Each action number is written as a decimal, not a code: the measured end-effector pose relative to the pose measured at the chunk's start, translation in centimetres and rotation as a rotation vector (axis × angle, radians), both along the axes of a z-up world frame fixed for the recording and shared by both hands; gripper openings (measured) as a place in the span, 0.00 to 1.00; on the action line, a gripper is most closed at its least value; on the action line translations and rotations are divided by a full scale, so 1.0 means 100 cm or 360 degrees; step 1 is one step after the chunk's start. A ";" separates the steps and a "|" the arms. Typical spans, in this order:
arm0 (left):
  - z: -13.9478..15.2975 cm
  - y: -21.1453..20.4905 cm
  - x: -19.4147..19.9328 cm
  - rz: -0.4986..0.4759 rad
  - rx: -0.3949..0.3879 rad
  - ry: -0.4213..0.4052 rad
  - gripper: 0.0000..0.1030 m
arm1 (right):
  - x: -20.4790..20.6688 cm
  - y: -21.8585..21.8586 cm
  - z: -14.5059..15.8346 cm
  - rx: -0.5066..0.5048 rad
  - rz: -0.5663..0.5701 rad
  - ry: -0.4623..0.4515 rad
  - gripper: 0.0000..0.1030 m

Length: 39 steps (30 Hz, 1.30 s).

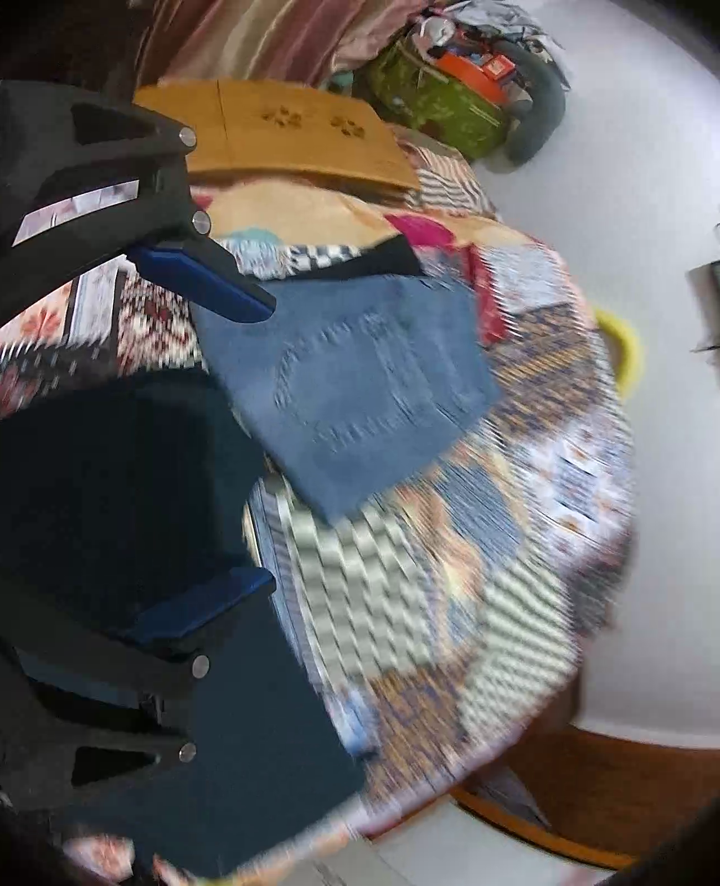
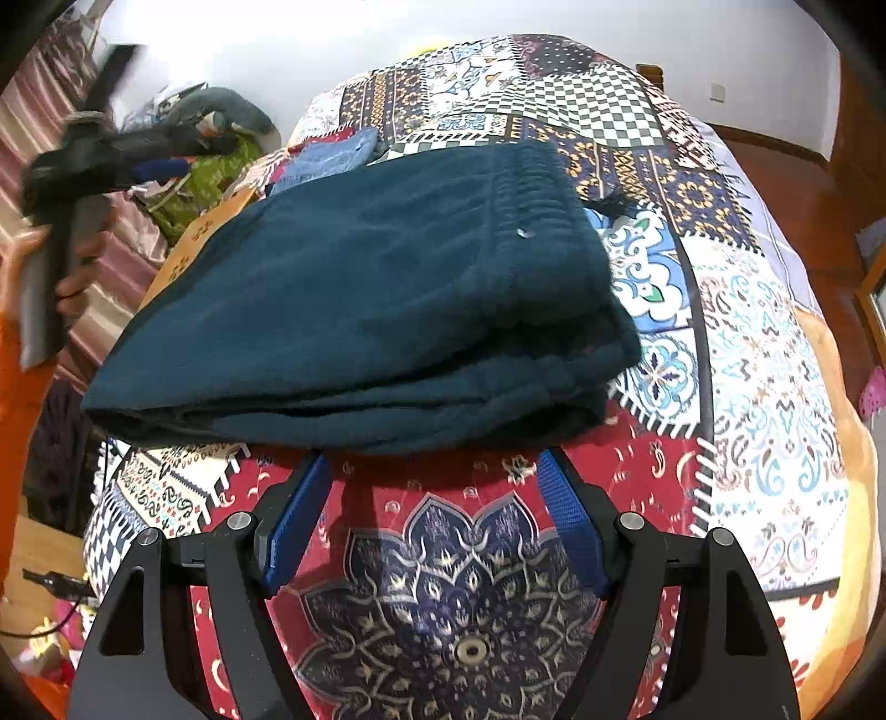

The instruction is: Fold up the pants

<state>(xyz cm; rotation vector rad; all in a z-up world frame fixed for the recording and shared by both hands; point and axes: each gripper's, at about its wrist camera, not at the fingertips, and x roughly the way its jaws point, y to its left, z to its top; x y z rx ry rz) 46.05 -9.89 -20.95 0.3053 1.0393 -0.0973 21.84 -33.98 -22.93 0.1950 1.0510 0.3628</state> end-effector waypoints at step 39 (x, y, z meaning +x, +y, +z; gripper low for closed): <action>-0.032 0.042 -0.163 -0.0108 -0.0212 0.0218 0.76 | -0.020 0.012 0.051 -0.0141 -0.0046 -0.0227 0.71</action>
